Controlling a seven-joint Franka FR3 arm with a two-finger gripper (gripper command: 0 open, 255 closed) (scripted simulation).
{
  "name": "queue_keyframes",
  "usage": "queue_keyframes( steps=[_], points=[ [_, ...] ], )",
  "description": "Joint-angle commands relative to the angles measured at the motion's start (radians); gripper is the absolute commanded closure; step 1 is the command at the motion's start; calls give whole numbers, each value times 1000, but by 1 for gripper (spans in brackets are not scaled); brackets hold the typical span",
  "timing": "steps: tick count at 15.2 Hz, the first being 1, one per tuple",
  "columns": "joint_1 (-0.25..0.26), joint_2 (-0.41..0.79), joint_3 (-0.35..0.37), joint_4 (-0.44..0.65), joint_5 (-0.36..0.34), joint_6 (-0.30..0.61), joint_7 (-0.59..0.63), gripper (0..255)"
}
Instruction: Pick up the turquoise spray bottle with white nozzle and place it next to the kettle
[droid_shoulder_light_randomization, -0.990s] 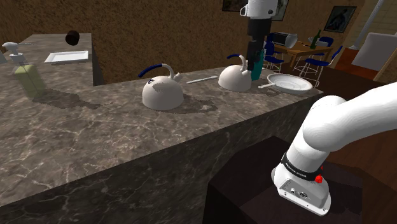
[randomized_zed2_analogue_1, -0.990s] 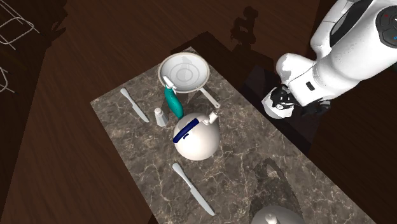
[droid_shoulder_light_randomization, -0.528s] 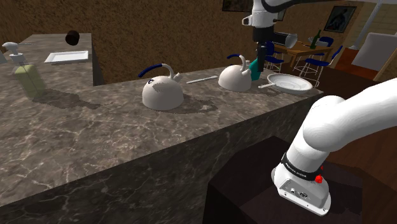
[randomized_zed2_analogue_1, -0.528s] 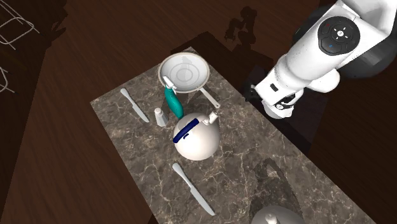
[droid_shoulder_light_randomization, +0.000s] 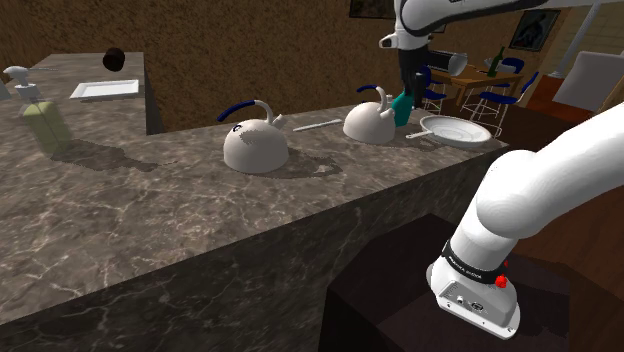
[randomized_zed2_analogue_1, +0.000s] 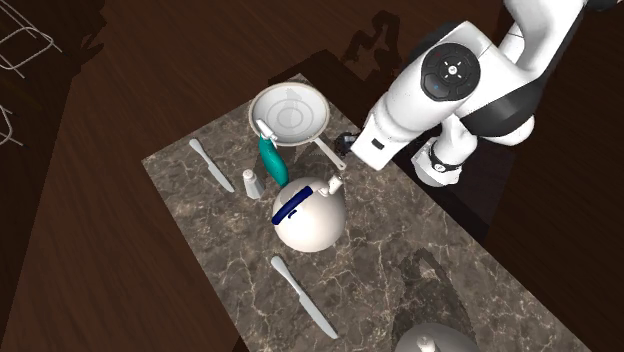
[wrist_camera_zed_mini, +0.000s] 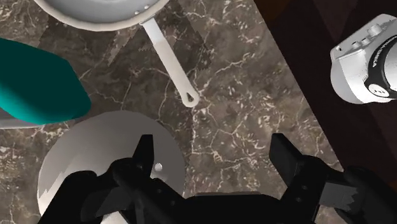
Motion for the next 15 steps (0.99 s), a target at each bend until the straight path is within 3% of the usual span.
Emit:
queue_keyframes(
  steps=[1,8,15],
  points=[
    [4,51,-39,27,-42,36,-91,0],
    [24,263,-160,154,-126,184,-379,0],
    [26,485,-238,301,-124,329,-629,0]
  ],
)
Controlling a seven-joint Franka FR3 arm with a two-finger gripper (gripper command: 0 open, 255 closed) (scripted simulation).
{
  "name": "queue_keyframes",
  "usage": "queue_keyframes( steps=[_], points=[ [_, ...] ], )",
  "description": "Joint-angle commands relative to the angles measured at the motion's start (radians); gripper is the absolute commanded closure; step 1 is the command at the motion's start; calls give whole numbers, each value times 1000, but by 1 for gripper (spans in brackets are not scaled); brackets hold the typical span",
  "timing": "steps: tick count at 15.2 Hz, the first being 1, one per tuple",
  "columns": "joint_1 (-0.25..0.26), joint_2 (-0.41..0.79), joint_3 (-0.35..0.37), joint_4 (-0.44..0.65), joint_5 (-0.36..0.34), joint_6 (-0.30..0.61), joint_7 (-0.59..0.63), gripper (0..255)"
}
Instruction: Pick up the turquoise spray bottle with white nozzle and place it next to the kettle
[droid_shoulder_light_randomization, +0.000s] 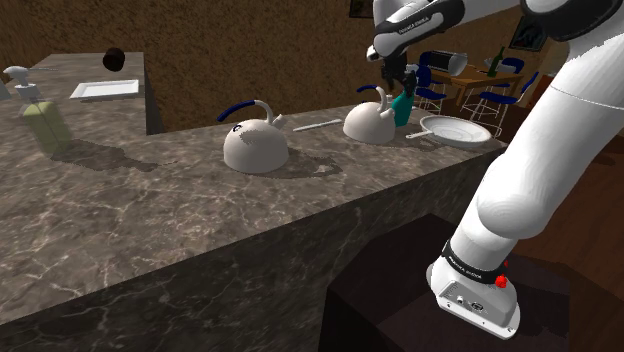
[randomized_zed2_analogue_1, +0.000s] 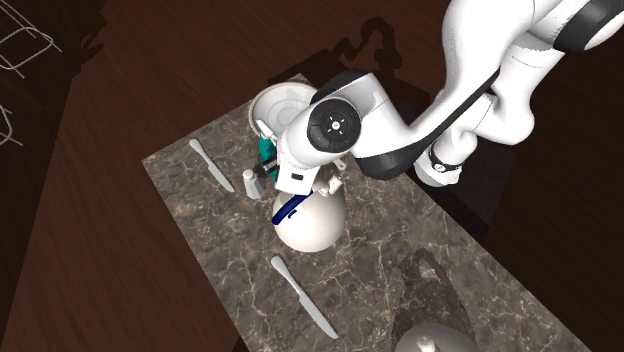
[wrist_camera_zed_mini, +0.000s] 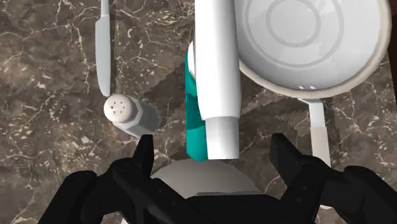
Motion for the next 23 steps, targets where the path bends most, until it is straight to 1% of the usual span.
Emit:
queue_keyframes(
  steps=[1,7,15,16,23],
  points=[
    [-5,22,-10,8,0,25,-28,0],
    [-26,58,-35,-35,-1,113,-30,0],
    [-26,58,-35,-35,-1,113,-30,0],
    [-26,58,-35,-35,-1,113,-30,255],
    [-26,59,-35,-35,-1,113,-30,255]
  ],
)
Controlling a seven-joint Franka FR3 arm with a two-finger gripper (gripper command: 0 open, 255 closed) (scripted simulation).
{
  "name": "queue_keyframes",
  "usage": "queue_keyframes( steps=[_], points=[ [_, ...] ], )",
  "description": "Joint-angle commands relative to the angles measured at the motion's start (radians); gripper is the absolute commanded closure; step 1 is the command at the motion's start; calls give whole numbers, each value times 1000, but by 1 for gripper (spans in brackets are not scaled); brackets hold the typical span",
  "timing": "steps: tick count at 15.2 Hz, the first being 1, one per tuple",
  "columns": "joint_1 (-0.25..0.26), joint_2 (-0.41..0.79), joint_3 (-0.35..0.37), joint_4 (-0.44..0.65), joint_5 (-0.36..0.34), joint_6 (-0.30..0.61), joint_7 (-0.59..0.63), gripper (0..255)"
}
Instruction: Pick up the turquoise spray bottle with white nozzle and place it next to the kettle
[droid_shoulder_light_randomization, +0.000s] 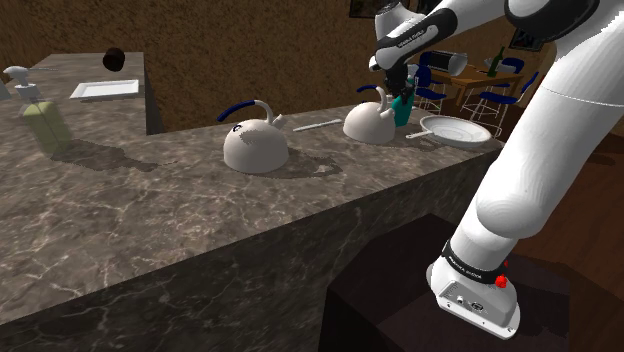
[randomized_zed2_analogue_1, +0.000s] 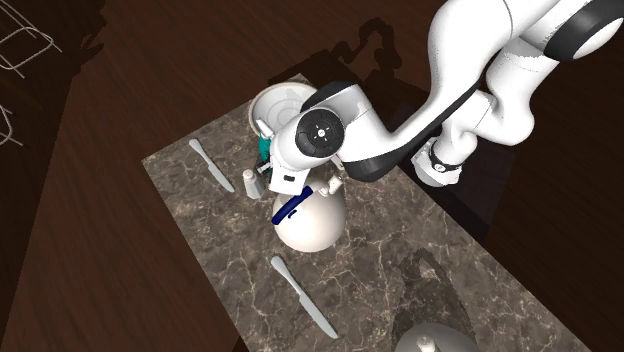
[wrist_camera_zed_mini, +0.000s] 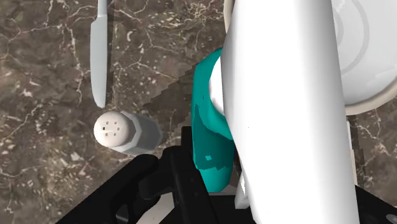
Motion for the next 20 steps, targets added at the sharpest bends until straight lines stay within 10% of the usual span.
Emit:
queue_keyframes(
  steps=[1,20],
  points=[
    [0,0,0,0,0,0,0,255],
    [15,-46,20,188,26,-212,-96,255]
  ],
)
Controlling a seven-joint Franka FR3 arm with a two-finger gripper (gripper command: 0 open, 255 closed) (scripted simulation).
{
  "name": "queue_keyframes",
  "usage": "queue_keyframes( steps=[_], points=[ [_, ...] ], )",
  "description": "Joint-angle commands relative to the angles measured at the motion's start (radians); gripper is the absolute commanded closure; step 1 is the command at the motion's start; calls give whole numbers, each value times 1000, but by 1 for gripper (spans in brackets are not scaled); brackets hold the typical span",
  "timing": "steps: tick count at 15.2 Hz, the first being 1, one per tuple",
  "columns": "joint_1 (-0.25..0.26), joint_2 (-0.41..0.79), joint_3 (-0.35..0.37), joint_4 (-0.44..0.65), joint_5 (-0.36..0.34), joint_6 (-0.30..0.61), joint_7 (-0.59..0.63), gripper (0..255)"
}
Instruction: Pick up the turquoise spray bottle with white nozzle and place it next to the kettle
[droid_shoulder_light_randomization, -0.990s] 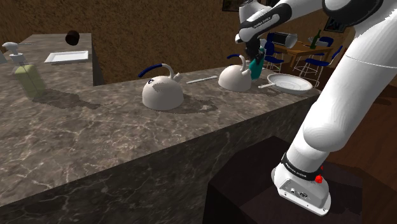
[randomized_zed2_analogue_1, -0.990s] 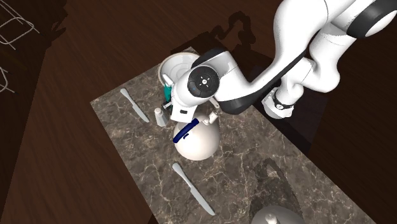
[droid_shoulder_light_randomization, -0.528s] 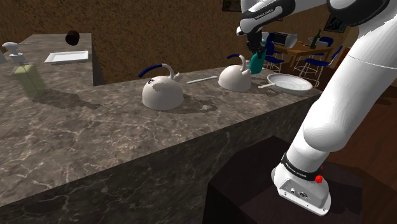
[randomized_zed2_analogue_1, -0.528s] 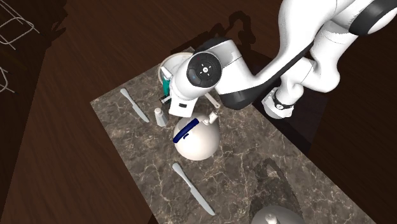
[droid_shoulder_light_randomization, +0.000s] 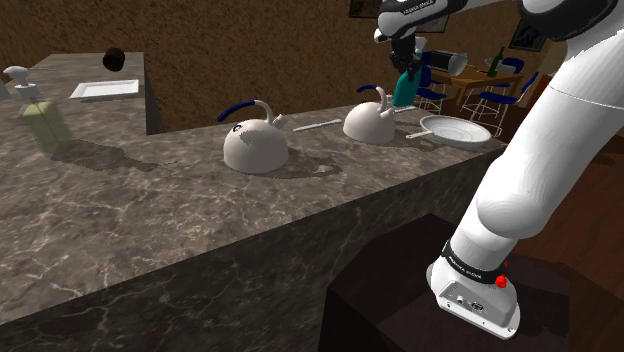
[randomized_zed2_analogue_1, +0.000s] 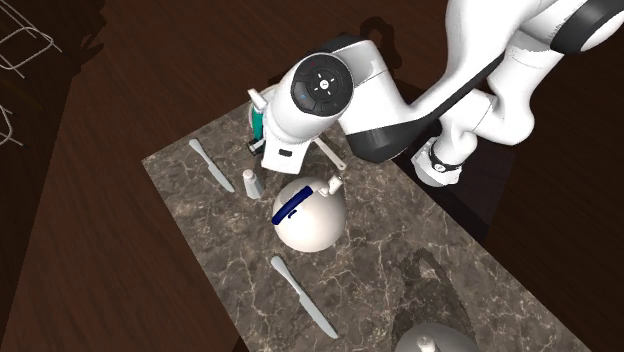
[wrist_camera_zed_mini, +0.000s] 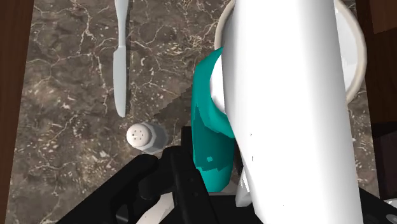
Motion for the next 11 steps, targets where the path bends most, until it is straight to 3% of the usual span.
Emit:
queue_keyframes(
  steps=[1,11],
  points=[
    [2,3,2,28,6,-24,-12,255],
    [7,14,7,167,28,-138,-75,255]
  ],
)
